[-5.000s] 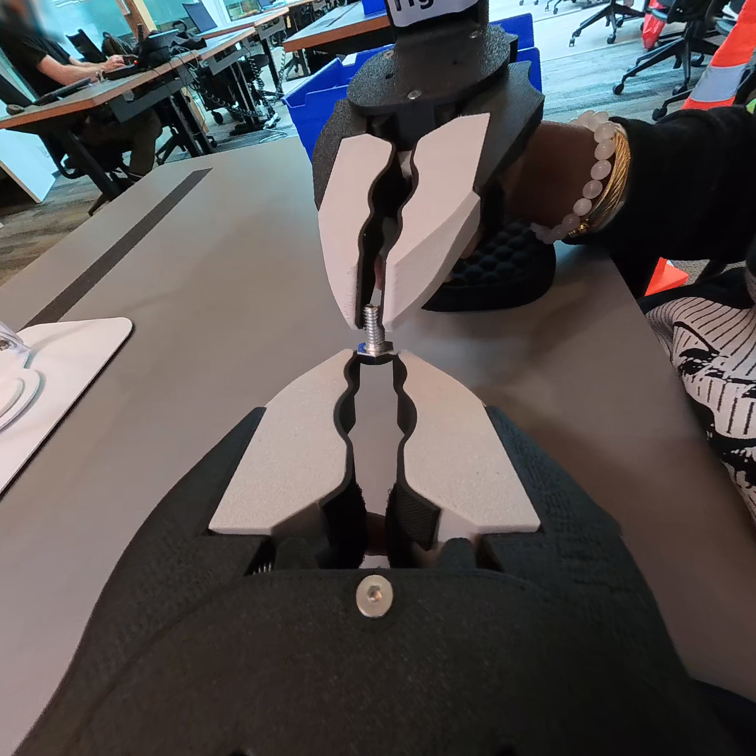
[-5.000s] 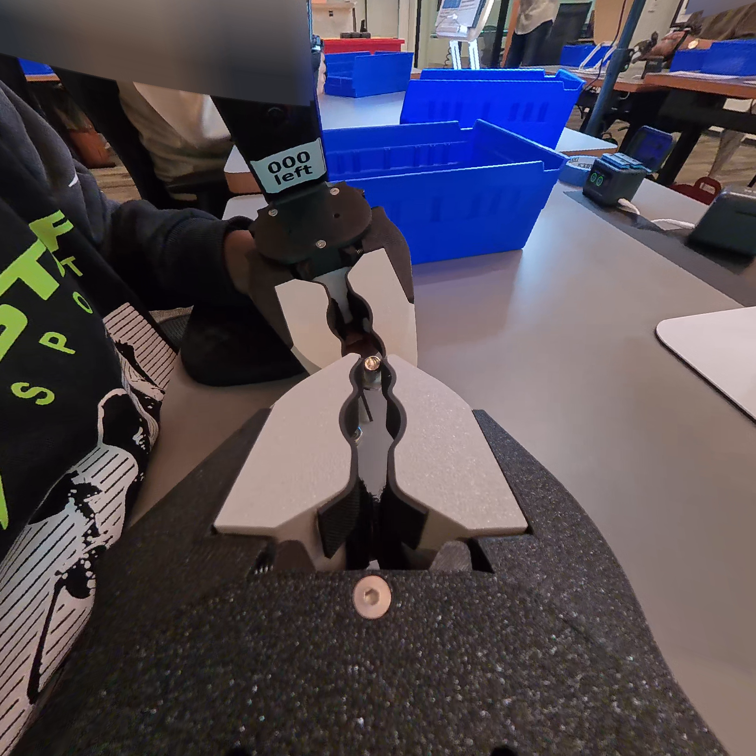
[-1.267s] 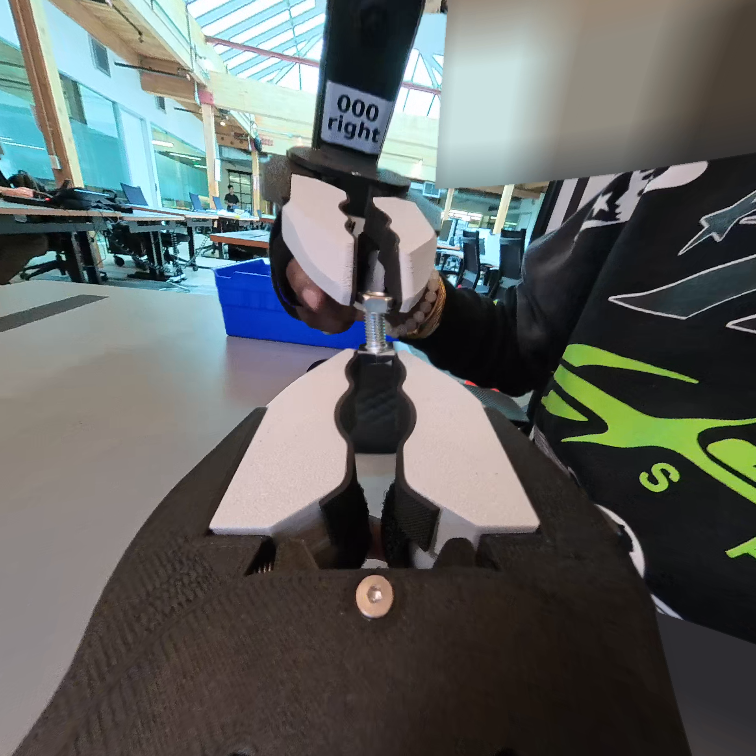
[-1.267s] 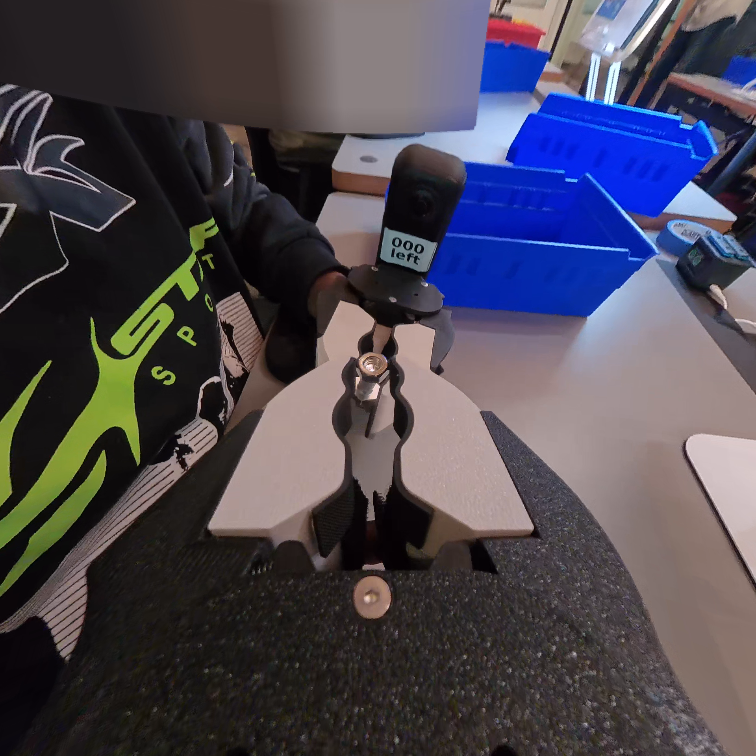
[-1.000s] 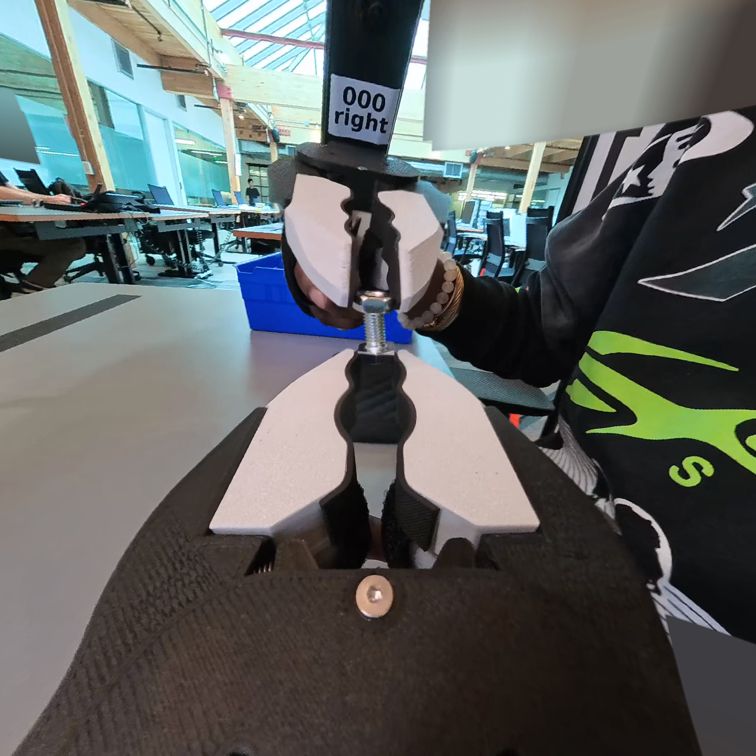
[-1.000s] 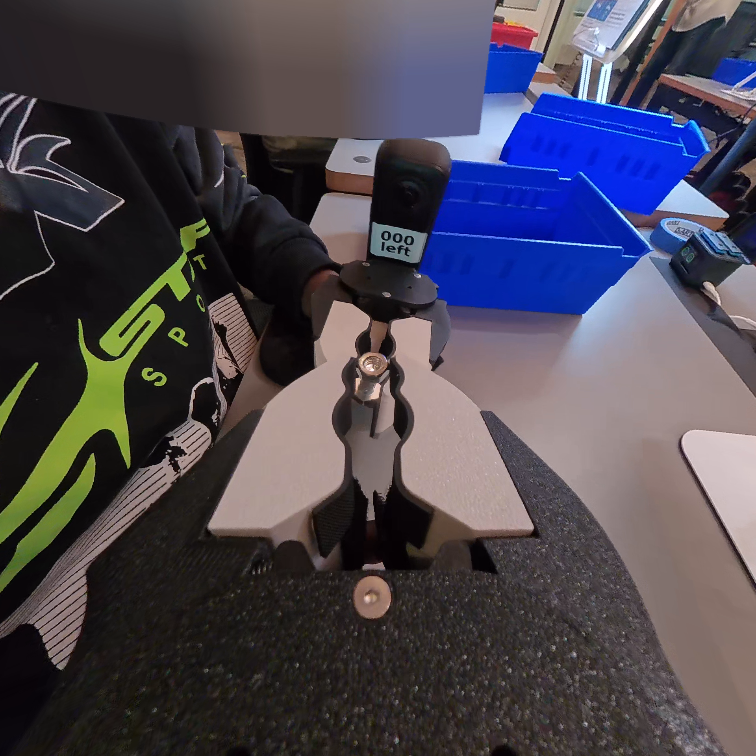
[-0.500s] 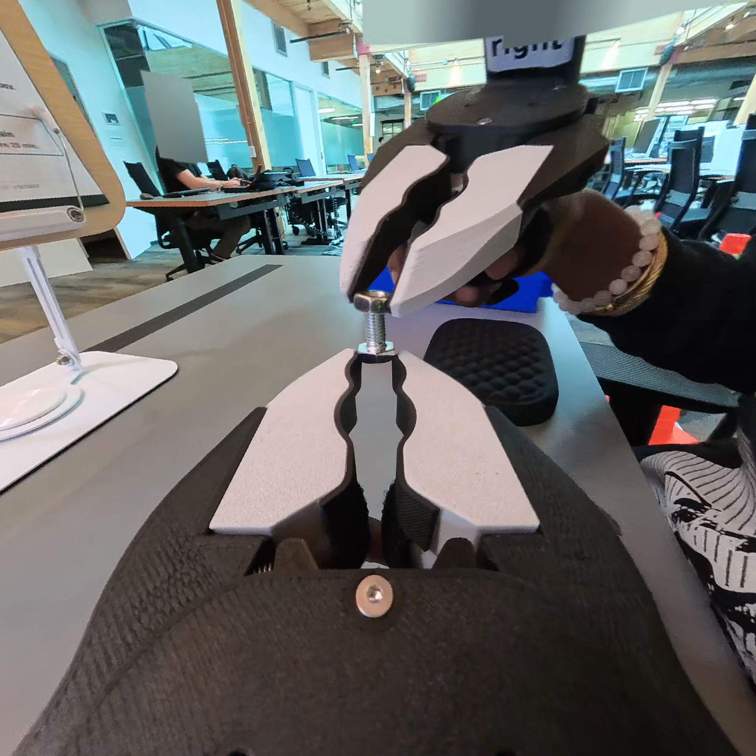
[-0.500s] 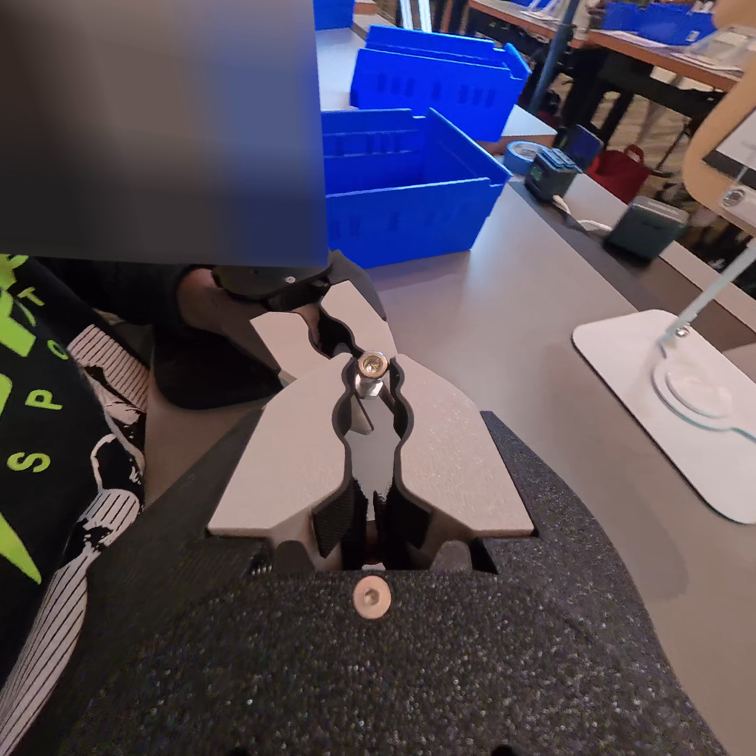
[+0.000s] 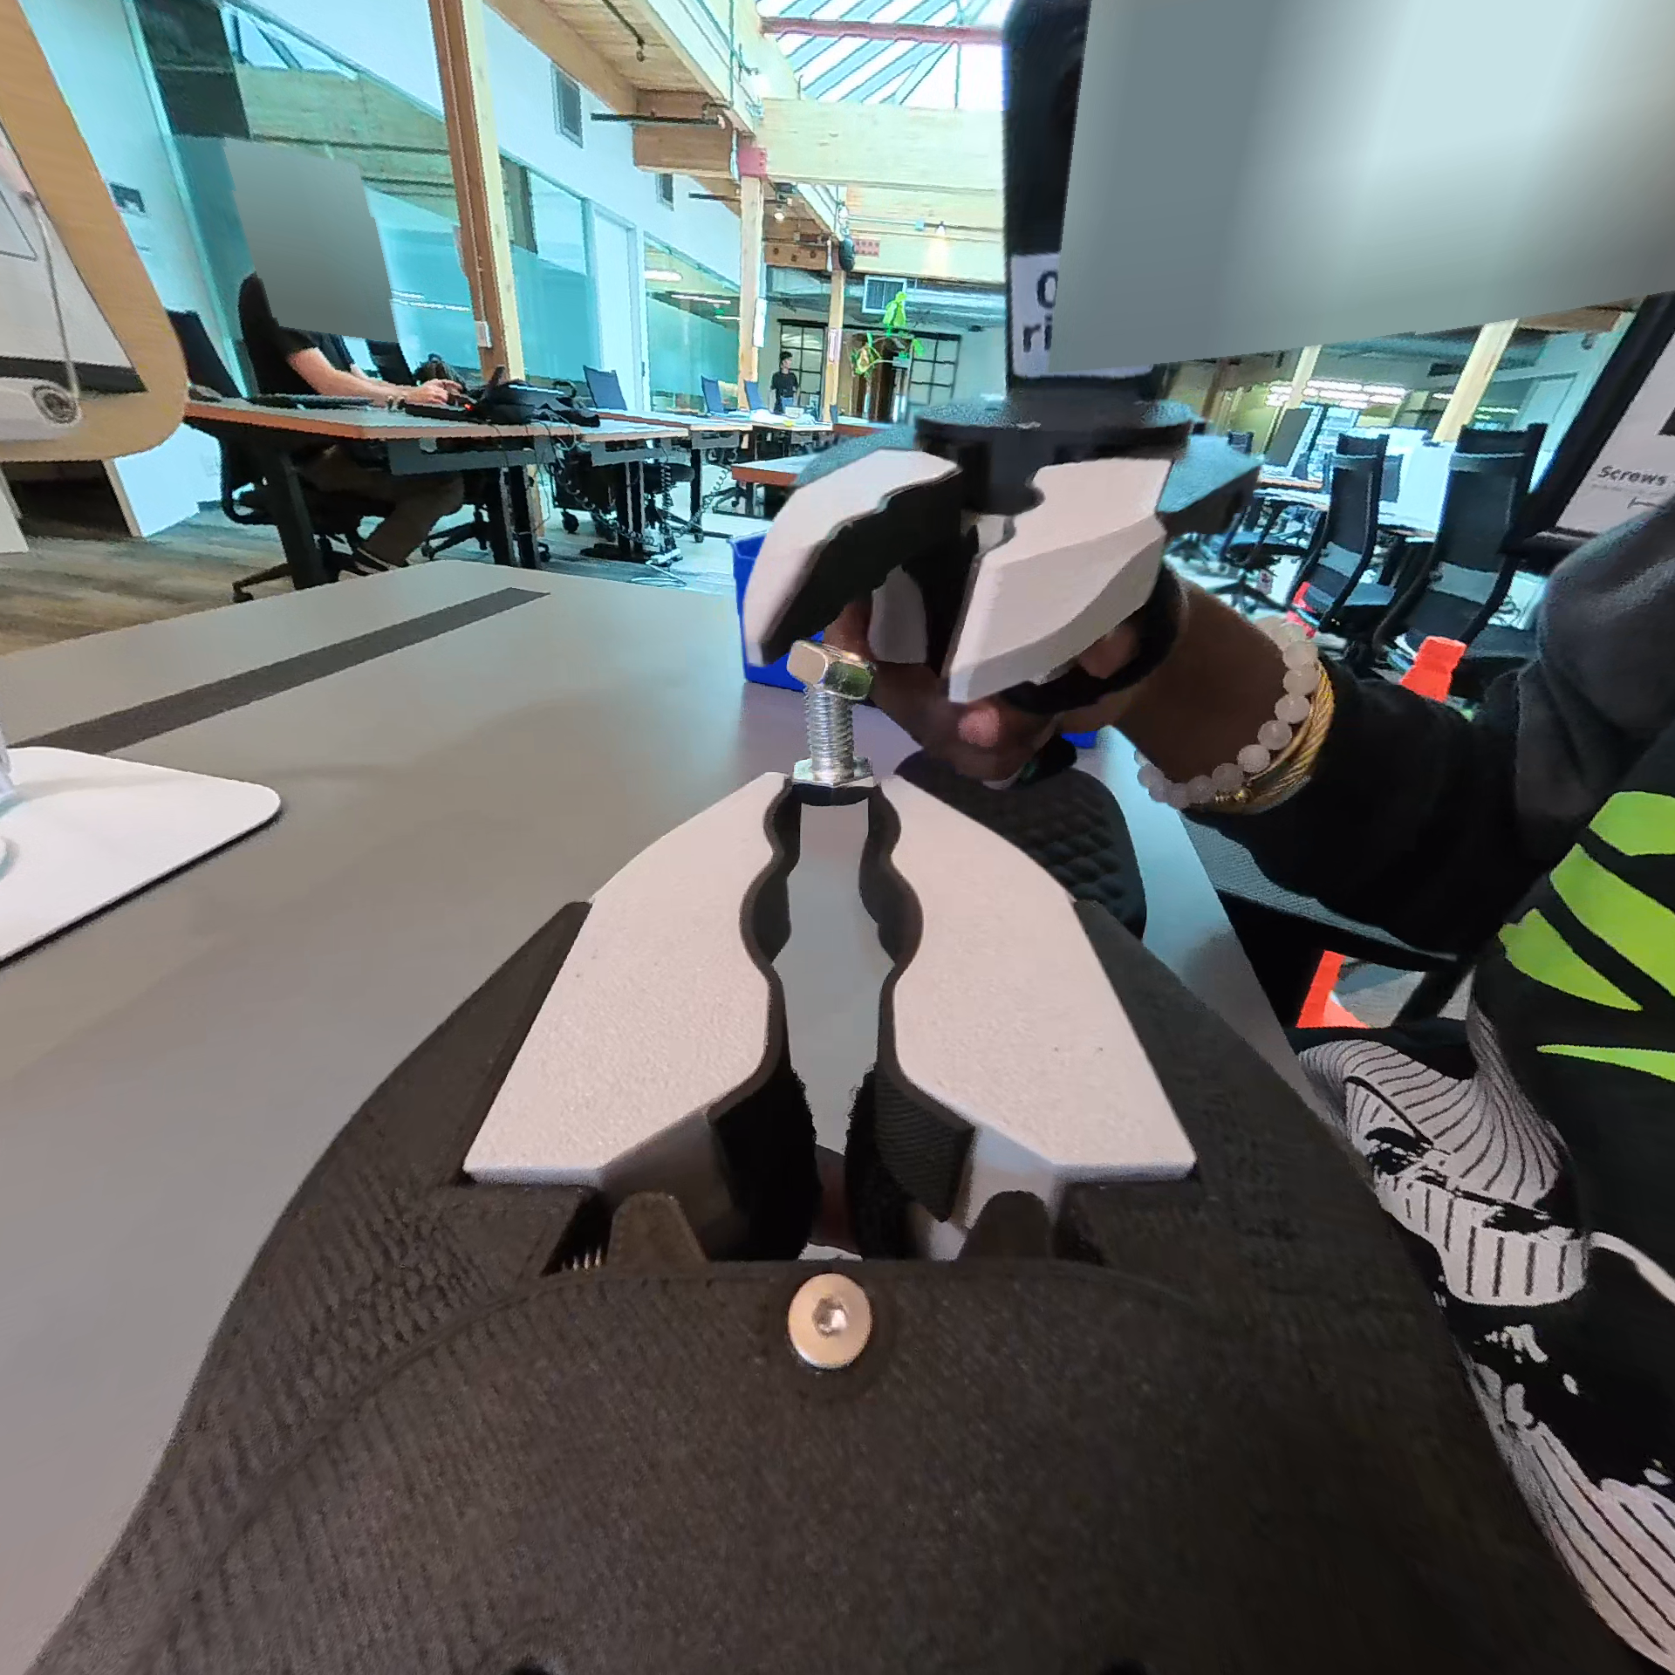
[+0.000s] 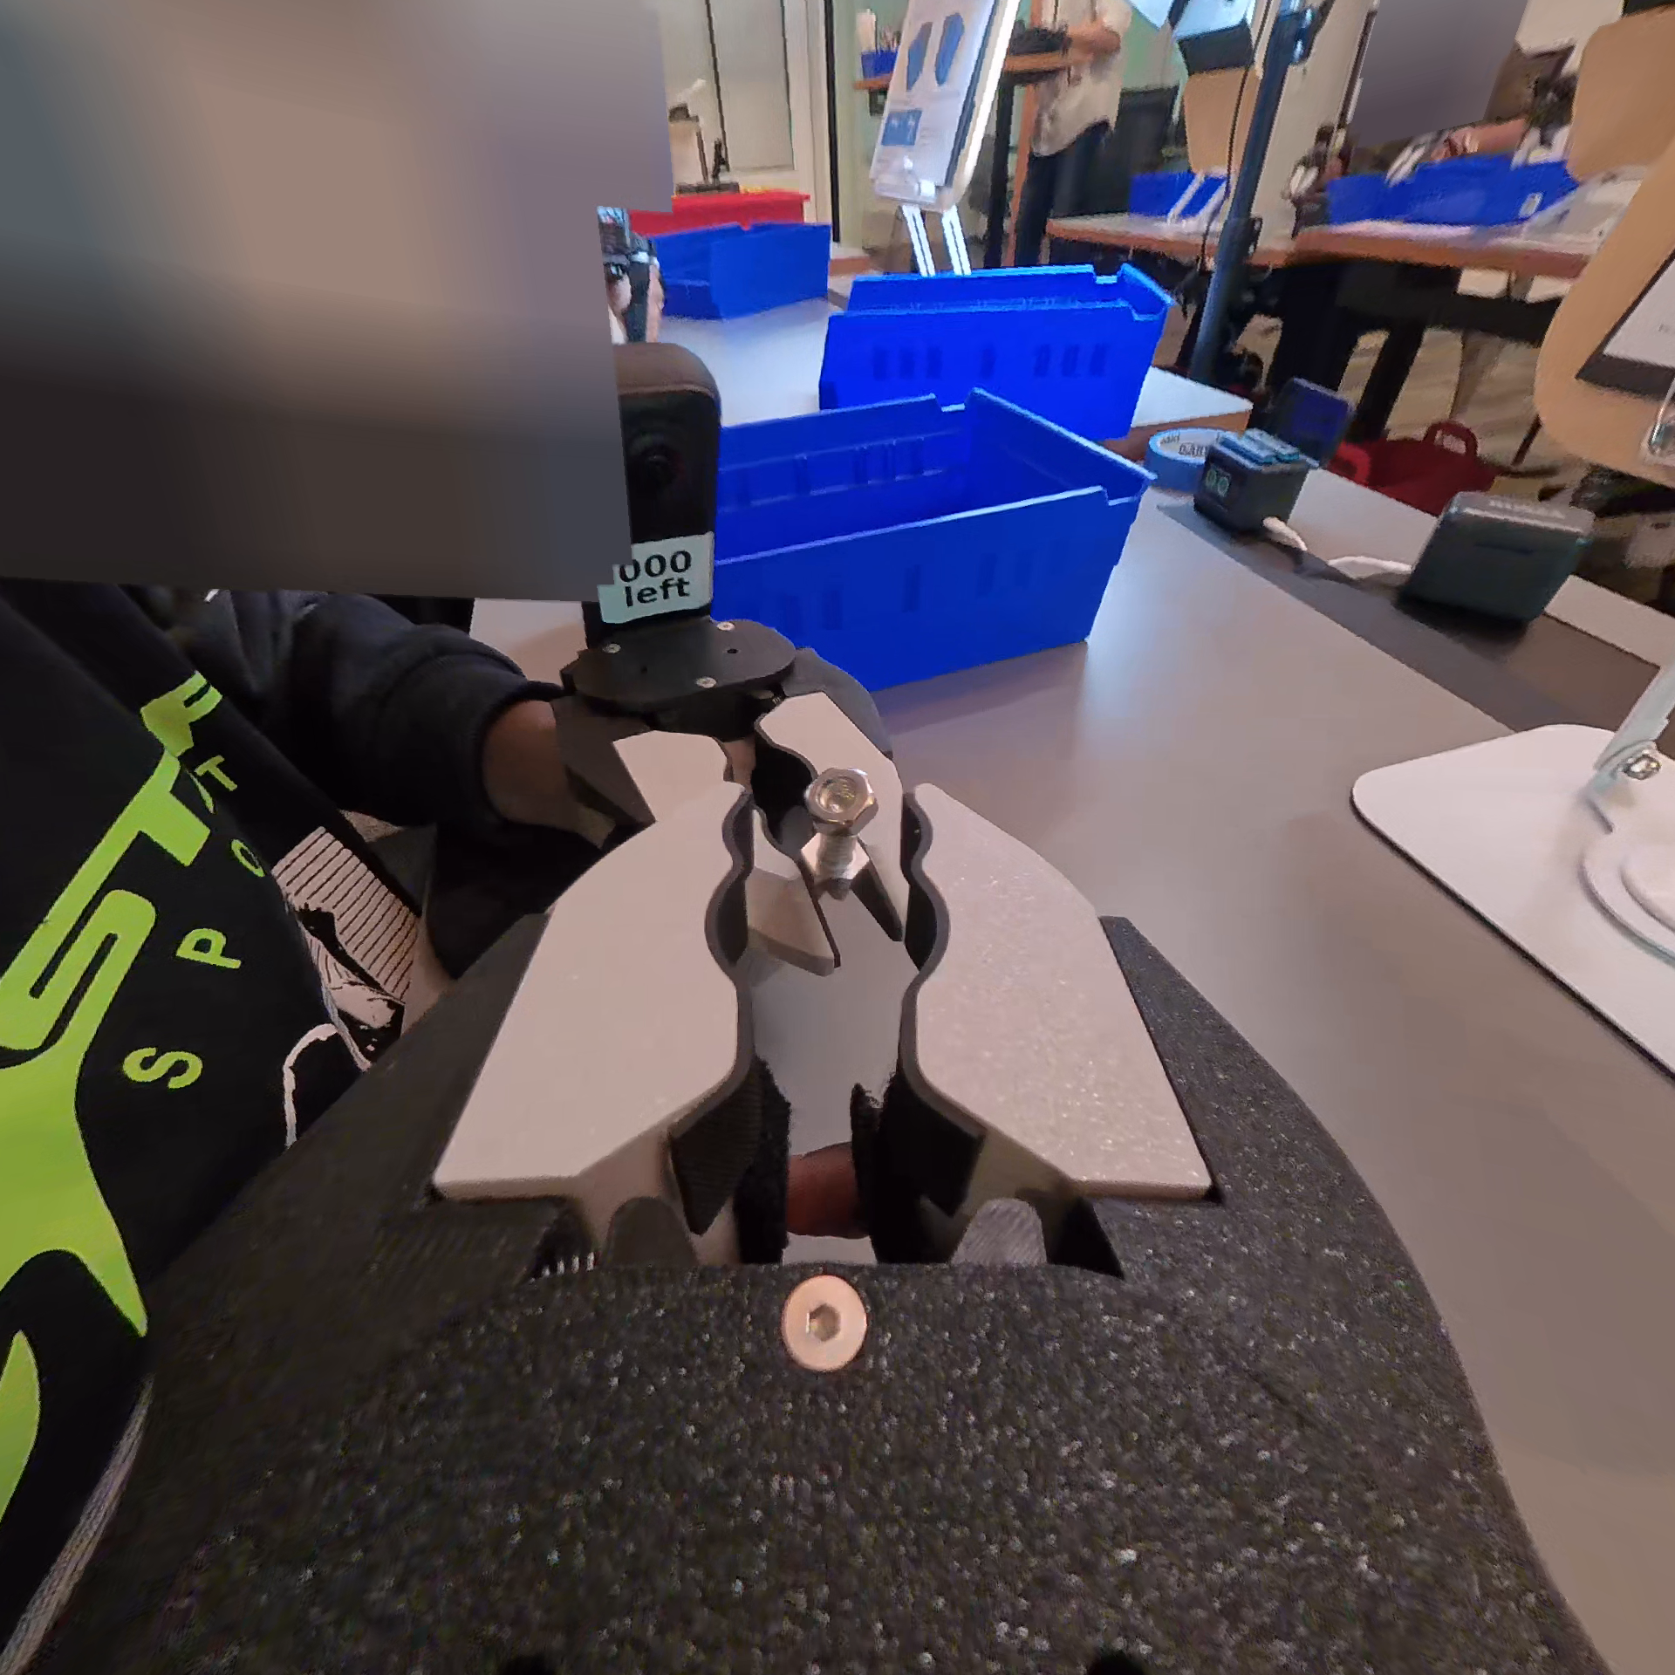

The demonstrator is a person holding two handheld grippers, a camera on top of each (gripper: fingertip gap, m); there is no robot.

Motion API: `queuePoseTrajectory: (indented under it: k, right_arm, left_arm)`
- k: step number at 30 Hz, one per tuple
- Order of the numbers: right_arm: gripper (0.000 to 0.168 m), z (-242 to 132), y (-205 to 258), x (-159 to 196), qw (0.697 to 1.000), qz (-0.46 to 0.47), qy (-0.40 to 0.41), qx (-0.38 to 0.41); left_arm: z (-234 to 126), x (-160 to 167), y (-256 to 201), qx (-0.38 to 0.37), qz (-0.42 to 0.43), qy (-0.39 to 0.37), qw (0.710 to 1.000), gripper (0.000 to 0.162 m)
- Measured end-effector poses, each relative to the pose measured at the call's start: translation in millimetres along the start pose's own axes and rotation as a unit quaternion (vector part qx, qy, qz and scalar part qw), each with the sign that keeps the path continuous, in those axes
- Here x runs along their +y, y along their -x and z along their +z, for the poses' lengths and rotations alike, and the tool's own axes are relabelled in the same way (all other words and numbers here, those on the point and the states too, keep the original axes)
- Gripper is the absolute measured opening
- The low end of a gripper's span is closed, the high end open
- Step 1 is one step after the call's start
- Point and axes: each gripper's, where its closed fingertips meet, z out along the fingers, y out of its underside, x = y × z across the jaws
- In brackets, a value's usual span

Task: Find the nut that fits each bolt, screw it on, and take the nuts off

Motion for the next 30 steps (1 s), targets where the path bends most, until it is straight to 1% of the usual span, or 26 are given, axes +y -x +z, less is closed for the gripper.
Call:
queuePoseTrajectory:
  k: [5,8,10,16,18,24,26,30]
  right_arm:
    - [0.025,1,-1,6,0.999,-0.043,0.010,0.004]
    - [0.016,0,-1,6,0.999,-0.049,0.008,0.001]
    - [0.015,-1,1,7,0.999,-0.051,0.015,-0.008]
    - [0.015,-10,11,19,0.991,-0.053,0.086,-0.085]
    - [0.015,-11,13,22,0.986,-0.064,0.110,-0.108]
    - [0.015,-14,17,29,0.967,-0.106,0.176,-0.151]
    - [0.015,-14,17,27,0.965,-0.111,0.177,-0.158]
    - [0.015,-15,22,21,0.964,-0.118,0.151,-0.182]
  left_arm:
    - [2,4,-3,0.008,0.003,0.010,1.000,0.014]
    - [2,4,-4,0.012,0.007,0.012,1.000,0.015]
    - [2,6,-6,0.014,0.015,0.018,1.000,0.015]
    - [4,17,-12,0.013,0.100,0.063,0.993,0.015]
    - [5,20,-15,0.020,0.108,0.073,0.991,0.015]
    - [6,26,-20,0.039,0.104,0.090,0.990,0.015]
    - [5,24,-21,0.045,0.086,0.082,0.992,0.015]
    - [5,17,-29,0.081,0.036,0.052,0.995,0.015]
